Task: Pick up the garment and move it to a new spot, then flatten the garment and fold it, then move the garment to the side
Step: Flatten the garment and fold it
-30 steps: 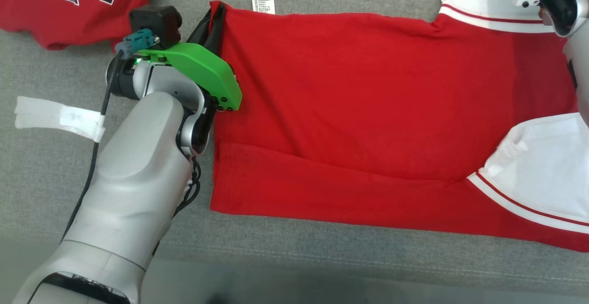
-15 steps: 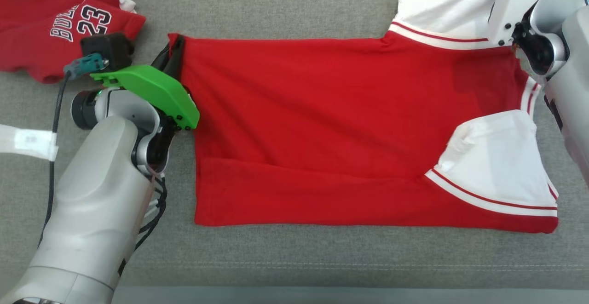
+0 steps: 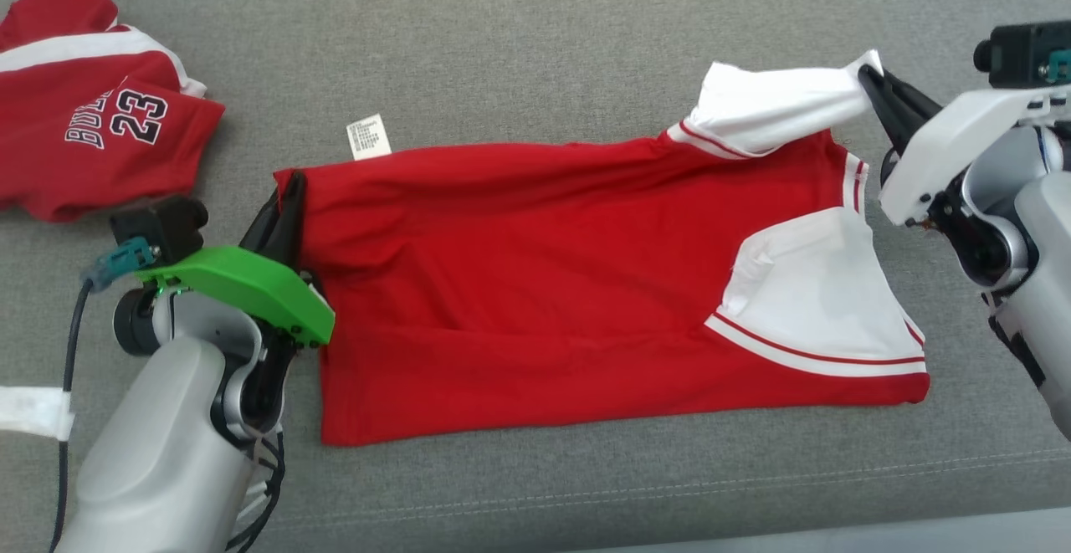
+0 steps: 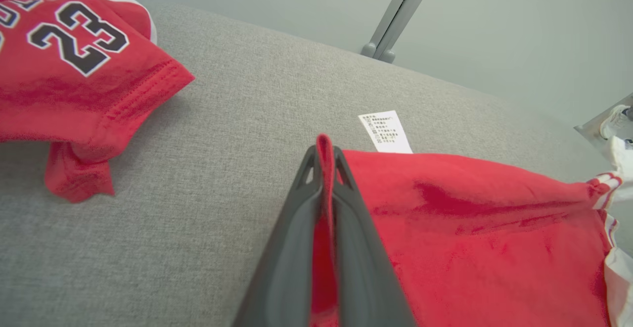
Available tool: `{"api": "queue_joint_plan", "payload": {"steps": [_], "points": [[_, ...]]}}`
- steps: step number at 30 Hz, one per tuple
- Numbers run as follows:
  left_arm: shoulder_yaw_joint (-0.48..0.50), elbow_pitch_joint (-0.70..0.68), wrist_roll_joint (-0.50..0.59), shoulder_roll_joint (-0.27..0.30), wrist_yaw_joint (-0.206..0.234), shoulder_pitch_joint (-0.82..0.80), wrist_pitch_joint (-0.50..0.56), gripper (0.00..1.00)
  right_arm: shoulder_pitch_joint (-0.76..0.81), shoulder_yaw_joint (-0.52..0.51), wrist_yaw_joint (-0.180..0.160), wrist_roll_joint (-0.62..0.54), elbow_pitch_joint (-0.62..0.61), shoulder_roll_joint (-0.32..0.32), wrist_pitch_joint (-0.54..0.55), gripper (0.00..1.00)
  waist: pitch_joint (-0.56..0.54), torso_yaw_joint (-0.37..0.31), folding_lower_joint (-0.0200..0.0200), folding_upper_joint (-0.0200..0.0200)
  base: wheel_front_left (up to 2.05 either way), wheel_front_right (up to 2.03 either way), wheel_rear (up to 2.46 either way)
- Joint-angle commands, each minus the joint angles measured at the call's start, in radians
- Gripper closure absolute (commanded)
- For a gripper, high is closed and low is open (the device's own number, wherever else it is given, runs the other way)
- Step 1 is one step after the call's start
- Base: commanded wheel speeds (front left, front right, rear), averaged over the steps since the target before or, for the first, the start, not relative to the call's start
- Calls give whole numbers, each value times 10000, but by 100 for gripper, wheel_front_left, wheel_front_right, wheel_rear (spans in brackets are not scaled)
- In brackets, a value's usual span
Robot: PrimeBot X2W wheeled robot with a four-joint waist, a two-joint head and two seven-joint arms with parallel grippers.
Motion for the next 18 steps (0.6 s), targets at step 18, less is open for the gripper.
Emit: {"api": "queue_joint_plan", "payload": {"steps": [18], "points": [[-60,-2252,339,803,1083,3043,-724,100,5364,-2093,-12,-1036,-4256,490,-409,100,-252,-562,0,0,0,0,0]]}}
